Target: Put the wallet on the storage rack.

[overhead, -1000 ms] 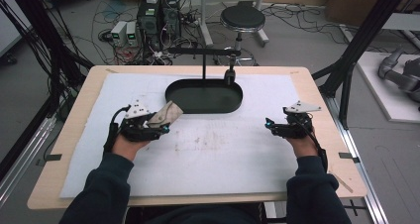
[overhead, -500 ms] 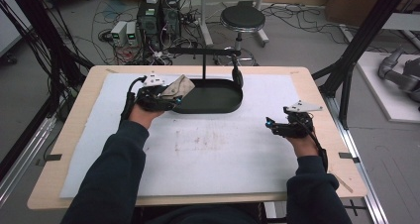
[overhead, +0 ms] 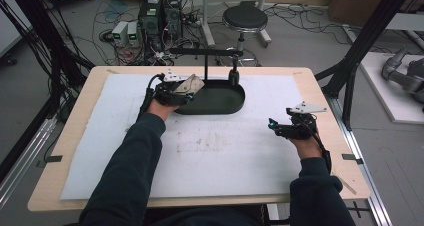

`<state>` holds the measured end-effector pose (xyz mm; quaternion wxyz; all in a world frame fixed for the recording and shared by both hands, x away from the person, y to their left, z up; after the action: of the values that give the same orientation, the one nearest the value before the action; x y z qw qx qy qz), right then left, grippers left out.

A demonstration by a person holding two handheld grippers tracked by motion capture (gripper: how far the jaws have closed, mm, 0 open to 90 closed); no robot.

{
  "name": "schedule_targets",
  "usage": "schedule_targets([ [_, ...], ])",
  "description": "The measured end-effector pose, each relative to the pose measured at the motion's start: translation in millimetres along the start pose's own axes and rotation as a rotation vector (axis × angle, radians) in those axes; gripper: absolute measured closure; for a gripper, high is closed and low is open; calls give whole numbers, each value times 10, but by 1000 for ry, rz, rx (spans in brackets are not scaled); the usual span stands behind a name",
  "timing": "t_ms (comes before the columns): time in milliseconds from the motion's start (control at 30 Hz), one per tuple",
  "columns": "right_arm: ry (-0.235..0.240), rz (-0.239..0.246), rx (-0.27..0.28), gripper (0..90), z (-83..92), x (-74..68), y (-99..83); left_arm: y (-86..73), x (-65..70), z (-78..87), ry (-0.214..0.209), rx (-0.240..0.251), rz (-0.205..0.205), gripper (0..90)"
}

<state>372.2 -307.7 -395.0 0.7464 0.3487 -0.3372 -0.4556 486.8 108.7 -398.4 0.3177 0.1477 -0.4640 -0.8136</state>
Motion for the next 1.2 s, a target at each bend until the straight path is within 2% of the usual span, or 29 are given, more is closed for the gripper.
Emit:
schedule_targets([
  [167, 1, -11, 0, 214, 8, 13, -16, -11, -29, -183, 8, -25, 15, 377],
  [267, 0, -15, -2, 214, 13, 31, -34, -10, -10, -290, 15, -45, 1, 378],
  [433, -6, -25, -4, 214, 29, 67, -71, -28, -13, -432, 32, -61, 5, 374],
  [600, -9, -33, -4, 214, 47, 95, -92, -73, -29, -500, 53, -73, 35, 344],
  [733, -10, -30, -5, 215, 46, 89, -92, -17, -7, -429, 39, -30, 45, 317],
  [900, -9, -25, -5, 214, 49, 76, -91, 18, 51, -253, 12, 3, 53, 310],
  [1067, 3, -21, 5, 215, 55, 65, -90, -58, 187, 40, -23, 84, 54, 288],
  [1100, 6, -15, 11, 214, 53, 63, -91, -82, 218, 103, -22, 98, 57, 256],
  [1200, 20, 3, 29, 214, 59, 40, -102, -153, 292, 327, -37, 156, 61, 246],
])
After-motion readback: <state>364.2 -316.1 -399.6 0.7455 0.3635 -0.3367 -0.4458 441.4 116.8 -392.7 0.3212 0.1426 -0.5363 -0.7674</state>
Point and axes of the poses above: each handheld gripper's, and its own axes: z roughly backward along the jaws, y roughly out of its top, x roughly to its right, the point moved 1 cm from there along -z, roughly forward along the jaws, and after that the axes turned 10 degrees about -y, right-handed, at the moved point
